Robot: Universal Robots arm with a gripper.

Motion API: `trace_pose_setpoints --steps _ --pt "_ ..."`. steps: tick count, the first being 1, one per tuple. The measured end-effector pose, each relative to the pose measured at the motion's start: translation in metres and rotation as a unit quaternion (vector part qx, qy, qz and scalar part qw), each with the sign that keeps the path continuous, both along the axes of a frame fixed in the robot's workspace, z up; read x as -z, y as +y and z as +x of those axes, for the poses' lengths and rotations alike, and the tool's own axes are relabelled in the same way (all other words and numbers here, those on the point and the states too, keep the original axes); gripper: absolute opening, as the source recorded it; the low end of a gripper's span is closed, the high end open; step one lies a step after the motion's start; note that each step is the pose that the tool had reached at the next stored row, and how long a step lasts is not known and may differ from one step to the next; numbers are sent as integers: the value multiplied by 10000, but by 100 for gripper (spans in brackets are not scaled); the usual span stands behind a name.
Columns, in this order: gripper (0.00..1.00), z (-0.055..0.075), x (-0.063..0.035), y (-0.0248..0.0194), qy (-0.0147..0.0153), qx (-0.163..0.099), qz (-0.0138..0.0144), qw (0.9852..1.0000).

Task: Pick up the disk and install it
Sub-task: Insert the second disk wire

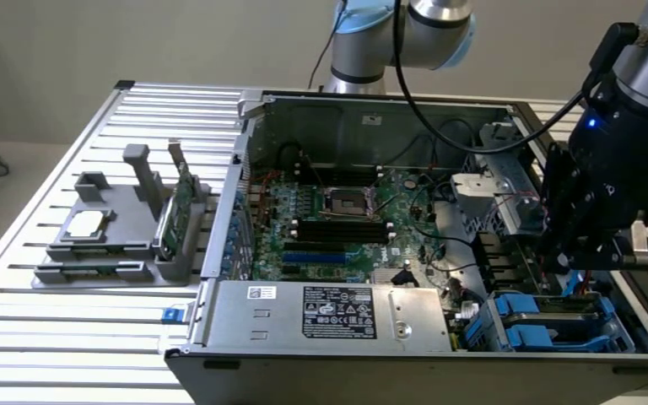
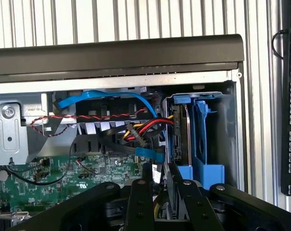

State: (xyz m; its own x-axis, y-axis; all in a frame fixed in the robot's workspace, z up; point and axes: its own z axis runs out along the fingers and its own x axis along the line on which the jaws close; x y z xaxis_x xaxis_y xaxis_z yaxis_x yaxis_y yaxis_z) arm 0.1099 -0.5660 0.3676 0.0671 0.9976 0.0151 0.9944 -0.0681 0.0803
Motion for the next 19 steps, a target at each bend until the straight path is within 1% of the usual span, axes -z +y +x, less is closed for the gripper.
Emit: trace_pose_setpoints --steps 19 --pt "27 46 36 0 -1 0 1 10000"
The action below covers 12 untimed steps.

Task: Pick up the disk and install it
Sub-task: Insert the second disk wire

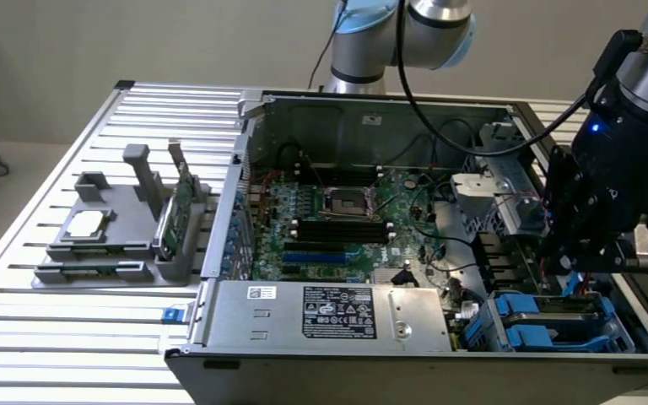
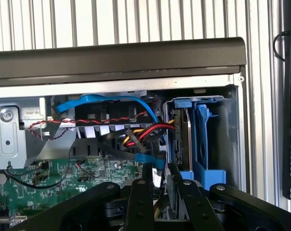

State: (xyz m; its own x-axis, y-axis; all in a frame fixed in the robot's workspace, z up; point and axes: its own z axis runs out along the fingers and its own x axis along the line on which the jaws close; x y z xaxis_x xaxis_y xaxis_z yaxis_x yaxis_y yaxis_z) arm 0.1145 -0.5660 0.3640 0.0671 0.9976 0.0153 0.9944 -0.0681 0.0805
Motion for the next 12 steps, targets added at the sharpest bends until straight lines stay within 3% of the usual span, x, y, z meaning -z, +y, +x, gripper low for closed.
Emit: trace_pose_setpoints --steps 5,6,12 --pt "25 10 9 0 0 0 0 10000" --pt "16 11 11 0 0 0 0 10000" --pt "16 14 22 -7 0 0 1 10000"
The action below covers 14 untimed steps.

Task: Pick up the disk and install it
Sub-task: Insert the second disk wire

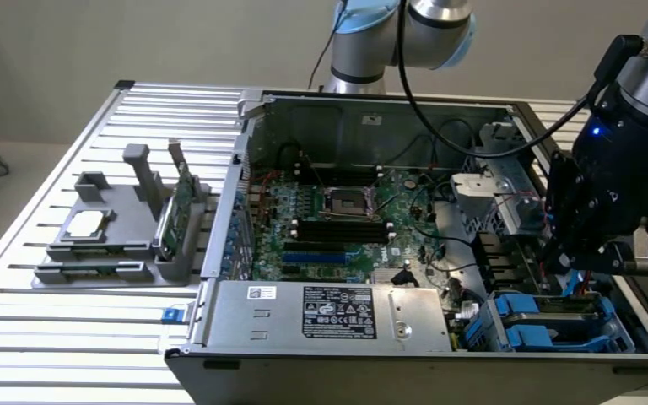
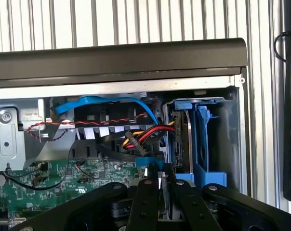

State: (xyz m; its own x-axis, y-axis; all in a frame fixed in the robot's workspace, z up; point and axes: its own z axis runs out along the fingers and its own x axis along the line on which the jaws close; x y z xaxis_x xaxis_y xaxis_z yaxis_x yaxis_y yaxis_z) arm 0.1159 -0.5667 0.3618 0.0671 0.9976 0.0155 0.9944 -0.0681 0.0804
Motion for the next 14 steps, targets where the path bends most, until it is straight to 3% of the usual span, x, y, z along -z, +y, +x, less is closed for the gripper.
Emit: trace_pose_setpoints --steps 6,14 --pt "16 0 53 -63 0 0 18 10000" --pt "16 2 142 -120 0 -5 93 10000"
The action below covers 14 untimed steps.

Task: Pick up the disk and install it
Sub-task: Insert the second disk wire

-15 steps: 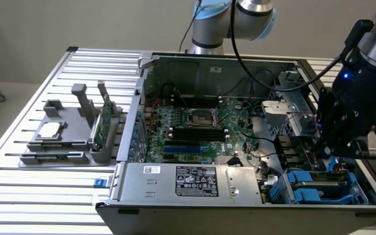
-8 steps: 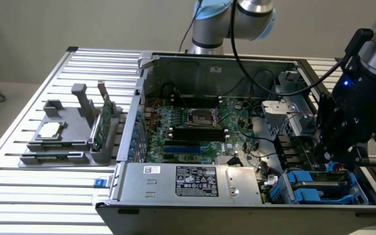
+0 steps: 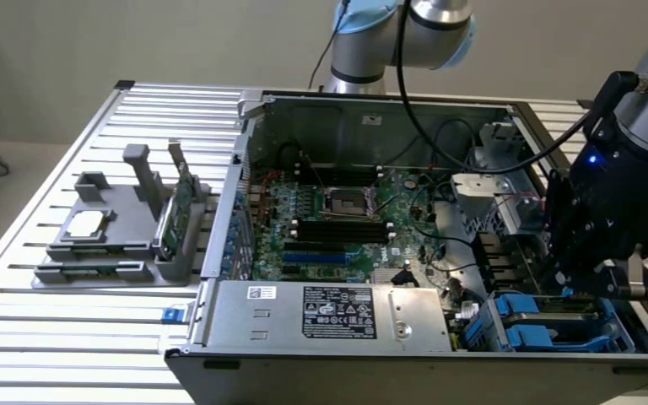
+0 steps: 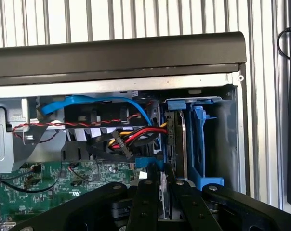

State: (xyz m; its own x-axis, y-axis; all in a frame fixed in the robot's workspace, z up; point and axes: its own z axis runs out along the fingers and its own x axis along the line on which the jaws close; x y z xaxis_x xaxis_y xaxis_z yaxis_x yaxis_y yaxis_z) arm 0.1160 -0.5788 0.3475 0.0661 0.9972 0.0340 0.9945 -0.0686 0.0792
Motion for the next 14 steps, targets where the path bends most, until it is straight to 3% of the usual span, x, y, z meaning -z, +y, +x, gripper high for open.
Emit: trace_pose_setpoints --steps 14 --pt "16 25 52 -126 0 0 155 9999"
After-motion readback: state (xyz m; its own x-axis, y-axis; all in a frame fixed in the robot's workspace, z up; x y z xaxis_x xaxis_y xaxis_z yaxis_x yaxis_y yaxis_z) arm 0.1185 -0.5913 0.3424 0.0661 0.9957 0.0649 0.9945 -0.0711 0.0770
